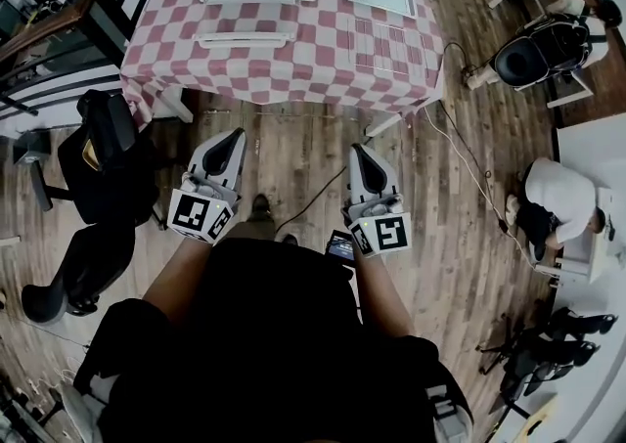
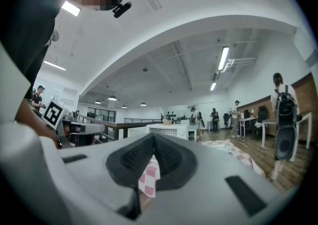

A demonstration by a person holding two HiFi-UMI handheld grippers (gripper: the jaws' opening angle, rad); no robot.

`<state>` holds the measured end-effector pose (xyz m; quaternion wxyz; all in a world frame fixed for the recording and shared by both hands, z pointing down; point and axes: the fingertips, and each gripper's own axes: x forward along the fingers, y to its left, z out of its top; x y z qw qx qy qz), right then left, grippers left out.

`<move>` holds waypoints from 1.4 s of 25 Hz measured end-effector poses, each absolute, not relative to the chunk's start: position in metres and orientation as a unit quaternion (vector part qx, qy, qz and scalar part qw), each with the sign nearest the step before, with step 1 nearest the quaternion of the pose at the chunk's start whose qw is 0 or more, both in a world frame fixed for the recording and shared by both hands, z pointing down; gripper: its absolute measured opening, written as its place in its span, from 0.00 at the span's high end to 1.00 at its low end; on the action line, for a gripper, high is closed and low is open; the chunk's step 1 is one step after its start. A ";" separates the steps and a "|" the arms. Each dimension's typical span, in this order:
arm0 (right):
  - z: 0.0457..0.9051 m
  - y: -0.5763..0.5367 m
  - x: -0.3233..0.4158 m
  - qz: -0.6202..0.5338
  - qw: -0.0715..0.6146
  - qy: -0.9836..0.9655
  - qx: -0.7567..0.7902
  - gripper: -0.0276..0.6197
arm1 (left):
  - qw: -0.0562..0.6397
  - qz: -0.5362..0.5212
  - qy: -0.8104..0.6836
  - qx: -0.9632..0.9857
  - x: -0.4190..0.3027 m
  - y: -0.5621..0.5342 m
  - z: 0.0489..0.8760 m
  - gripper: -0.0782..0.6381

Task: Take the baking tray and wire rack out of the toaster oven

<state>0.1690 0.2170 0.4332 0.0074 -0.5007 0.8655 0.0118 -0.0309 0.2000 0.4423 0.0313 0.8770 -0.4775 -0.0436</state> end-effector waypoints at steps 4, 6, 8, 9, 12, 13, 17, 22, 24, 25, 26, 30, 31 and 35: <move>0.452 0.247 0.199 -0.013 -0.004 0.855 -0.519 0.95 | 0.038 -0.026 -0.488 0.872 -0.017 0.239 0.457 0.90; 0.454 0.262 0.209 -0.014 -0.003 0.857 -0.515 0.95 | 0.041 -0.023 -0.489 0.871 -0.010 0.257 0.459 0.90; 0.454 0.275 0.213 -0.015 -0.001 0.862 -0.506 0.95 | 0.047 -0.022 -0.492 0.869 -0.008 0.272 0.462 0.90; 0.454 0.282 0.214 -0.016 0.001 0.865 -0.502 0.95 | 0.049 -0.021 -0.496 0.867 -0.009 0.279 0.464 0.90; 0.453 0.298 0.213 -0.013 0.010 0.873 -0.487 0.95 | 0.051 -0.024 -0.507 0.860 -0.011 0.298 0.466 0.90; 0.453 0.303 0.213 -0.013 0.013 0.875 -0.483 0.95 | 0.053 -0.026 -0.509 0.858 -0.010 0.304 0.467 0.90; 0.458 0.315 0.217 -0.024 0.020 0.878 -0.478 0.95 | 0.060 -0.022 -0.510 0.858 -0.006 0.325 0.470 0.90; 0.468 0.329 0.215 -0.036 0.025 0.877 -0.478 0.95 | 0.059 -0.010 -0.507 0.860 -0.005 0.345 0.479 0.90; 0.469 0.332 0.214 -0.036 0.024 0.879 -0.475 0.95 | 0.060 -0.010 -0.508 0.859 -0.006 0.351 0.479 0.90; 0.469 0.333 0.214 -0.034 0.024 0.880 -0.473 0.95 | 0.061 -0.011 -0.509 0.859 -0.006 0.353 0.479 0.90; 0.468 0.334 0.214 -0.032 0.026 0.881 -0.471 0.95 | 0.063 -0.012 -0.509 0.858 -0.006 0.354 0.478 0.90; 0.464 0.336 0.215 -0.030 0.031 0.885 -0.464 0.95 | 0.064 -0.014 -0.511 0.857 -0.009 0.360 0.478 0.90; 0.464 0.336 0.215 -0.031 0.031 0.885 -0.463 0.95 | 0.064 -0.014 -0.512 0.857 -0.009 0.360 0.478 0.90; 0.466 0.338 0.211 -0.033 0.026 0.889 -0.456 0.95 | 0.067 -0.013 -0.511 0.857 -0.008 0.361 0.478 0.90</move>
